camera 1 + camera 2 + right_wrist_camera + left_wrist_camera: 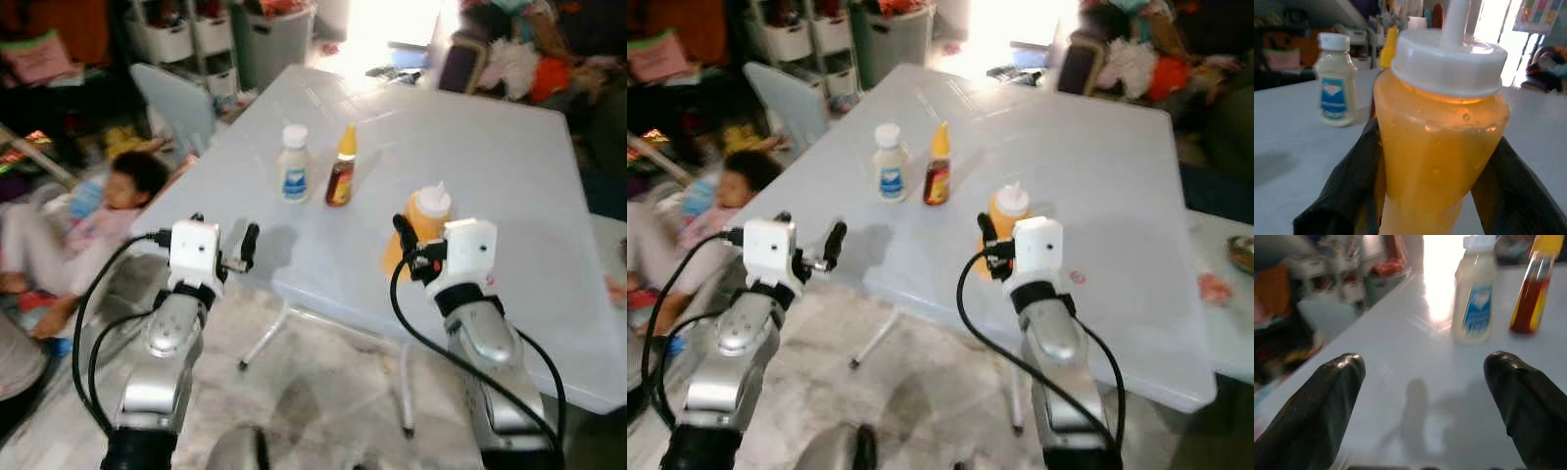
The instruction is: Restocking fridge
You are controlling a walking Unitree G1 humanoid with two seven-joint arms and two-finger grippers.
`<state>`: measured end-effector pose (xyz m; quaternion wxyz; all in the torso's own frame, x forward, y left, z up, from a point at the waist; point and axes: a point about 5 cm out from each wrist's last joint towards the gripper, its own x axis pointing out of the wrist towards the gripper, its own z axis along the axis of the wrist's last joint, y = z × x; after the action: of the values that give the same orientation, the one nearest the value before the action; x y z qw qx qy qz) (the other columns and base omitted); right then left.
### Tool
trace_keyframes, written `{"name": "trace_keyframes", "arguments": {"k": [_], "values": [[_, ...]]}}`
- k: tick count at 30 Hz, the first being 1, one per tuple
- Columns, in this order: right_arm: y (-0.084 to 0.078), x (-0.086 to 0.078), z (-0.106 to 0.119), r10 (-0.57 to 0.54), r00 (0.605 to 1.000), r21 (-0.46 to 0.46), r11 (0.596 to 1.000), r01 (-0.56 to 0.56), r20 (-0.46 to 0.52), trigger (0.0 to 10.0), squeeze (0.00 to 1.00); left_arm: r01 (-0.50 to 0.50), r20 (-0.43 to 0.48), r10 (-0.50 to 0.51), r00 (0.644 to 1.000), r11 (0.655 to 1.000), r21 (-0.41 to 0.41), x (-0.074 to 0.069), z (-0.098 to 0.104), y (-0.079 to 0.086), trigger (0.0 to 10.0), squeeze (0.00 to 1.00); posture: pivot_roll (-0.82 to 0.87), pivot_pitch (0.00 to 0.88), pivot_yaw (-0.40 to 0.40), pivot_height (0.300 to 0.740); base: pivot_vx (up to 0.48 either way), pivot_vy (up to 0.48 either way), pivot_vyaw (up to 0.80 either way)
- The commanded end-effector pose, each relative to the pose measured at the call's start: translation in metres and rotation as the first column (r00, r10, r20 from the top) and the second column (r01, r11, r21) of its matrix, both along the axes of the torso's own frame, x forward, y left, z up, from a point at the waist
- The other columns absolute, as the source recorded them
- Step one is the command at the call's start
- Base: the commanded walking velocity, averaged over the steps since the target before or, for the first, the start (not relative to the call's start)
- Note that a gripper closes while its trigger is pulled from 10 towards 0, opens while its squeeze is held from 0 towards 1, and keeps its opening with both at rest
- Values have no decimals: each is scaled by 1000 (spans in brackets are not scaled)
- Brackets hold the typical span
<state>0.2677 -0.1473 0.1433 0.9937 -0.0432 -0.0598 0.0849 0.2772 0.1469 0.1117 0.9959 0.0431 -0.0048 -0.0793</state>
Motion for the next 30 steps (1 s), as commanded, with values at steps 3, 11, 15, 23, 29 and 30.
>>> {"name": "trace_keyframes", "arguments": {"k": [3, 11, 15, 23, 29, 30], "values": [[-8, -5, -6, -42, 999, -14, 999, 41, -17, 10000, 0, -4, -17, 4, 1000, 1000, 5, -8, -1, 2, 10000, 0, -20, 0, 31, 740, -311, 0, 0], [-6, 0, -2, -36, 999, -17, 999, 36, 3, 10000, 0, -17, -16, 17, 1000, 1000, 11, -11, -1, 5, 10000, 0, -3, 0, 19, 740, -296, 0, 134], [-4, 5, 2, -32, 999, -20, 999, 32, 15, 10000, 0, -34, 4, 34, 999, 999, 3, -8, 6, 4, 10000, 0, 4, 0, 5, 740, -271, 0, 800], [0, 8, 3, 1, 1000, -39, 999, 0, 16, 10000, 0, -54, 3, 54, 999, 999, -1, -13, 4, 5, 10000, 0, 17, 0, -18, 740, -32, 0, 800], [4, 7, 4, 35, 999, -56, 998, -34, 22, 10000, 0, -64, -5, 64, 998, 998, -3, -17, 3, 6, 10000, 0, 17, 0, -21, 740, 0, 0, 800], [4, 7, 4, 37, 999, -56, 998, -35, 22, 10000, 0, -65, -6, 65, 998, 998, -3, -17, 3, 6, 10000, 0, 17, 0, -21, 740, 0, 0, 800]]}}
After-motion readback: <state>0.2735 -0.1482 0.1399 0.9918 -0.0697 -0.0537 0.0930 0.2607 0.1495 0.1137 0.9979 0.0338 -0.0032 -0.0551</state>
